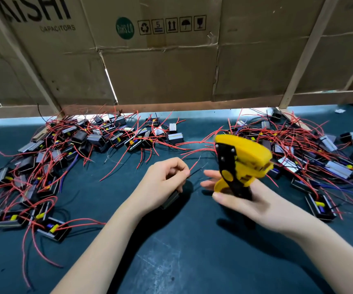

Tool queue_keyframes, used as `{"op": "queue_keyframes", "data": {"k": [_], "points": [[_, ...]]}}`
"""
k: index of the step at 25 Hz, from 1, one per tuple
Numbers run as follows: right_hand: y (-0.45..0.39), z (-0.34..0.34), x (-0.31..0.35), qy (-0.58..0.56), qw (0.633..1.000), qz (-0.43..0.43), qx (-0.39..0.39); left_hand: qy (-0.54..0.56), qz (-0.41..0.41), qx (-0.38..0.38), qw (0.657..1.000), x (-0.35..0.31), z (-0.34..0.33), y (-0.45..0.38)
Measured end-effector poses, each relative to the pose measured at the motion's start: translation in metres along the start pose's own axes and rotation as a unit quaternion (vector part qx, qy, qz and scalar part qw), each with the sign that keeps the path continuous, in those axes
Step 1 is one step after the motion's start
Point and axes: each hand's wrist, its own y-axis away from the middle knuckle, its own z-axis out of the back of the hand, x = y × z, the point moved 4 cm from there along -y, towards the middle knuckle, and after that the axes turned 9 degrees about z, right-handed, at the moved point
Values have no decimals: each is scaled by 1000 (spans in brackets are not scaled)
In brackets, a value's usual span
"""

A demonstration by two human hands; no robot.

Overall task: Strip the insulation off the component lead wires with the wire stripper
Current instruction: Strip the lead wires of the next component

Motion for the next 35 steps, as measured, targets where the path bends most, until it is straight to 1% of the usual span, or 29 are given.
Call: {"op": "queue_keyframes", "data": {"k": [1, 2, 4, 5, 6, 7, 9, 11, 12, 14, 17, 20, 22, 25, 28, 32, 35], "points": [[-1, -4, -1, 29, 999, 5, 13, 7, 0, 1, 1000, 1, -1, 0], [-2, -7, -1, 80, 996, 26, 7, 18, 0, 1, 1000, 1, -1, -1], [-6, -13, 1, 216, 971, 95, -23, 45, 10, -1, 999, 4, 0, -2], [-7, -16, 2, 266, 956, 121, -31, 52, 16, -1, 999, 5, 1, -2], [-8, -18, 2, 291, 946, 135, -35, 52, 19, -3, 998, 5, 1, -2], [-7, -19, 2, 294, 944, 142, -40, 45, 17, -5, 999, 5, 2, -2], [-8, -15, 3, 259, 952, 146, -76, 36, 7, -7, 999, 3, 3, -1], [-7, -2, 3, 231, 952, 145, -139, 32, 4, -1, 999, 0, 3, 1], [-6, 7, 4, 243, 944, 144, -172, 24, 5, 1, 1000, -1, 3, 1], [-6, 24, 4, 316, 915, 133, -213, 23, 3, 14, 1000, -4, 2, 3], [-6, 43, 0, 435, 862, 85, -245, 54, -7, 51, 997, -9, -1, 6], [-7, 51, -9, 494, 823, 18, -281, 71, -13, 95, 993, -13, -4, 9], [-8, 52, -12, 527, 801, -10, -283, 81, -20, 121, 989, -16, -6, 11], [-10, 47, -14, 579, 770, -28, -267, 92, -29, 142, 985, -18, -7, 14], [-10, 47, -15, 604, 750, -28, -269, 89, -33, 135, 986, -17, -7, 14], [-8, 51, -14, 658, 704, -39, -263, 71, -40, 118, 990, -16, -6, 13], [-7, 52, -12, 670, 690, -48, -269, 60, -45, 105, 992, -17, -7, 14]]}}
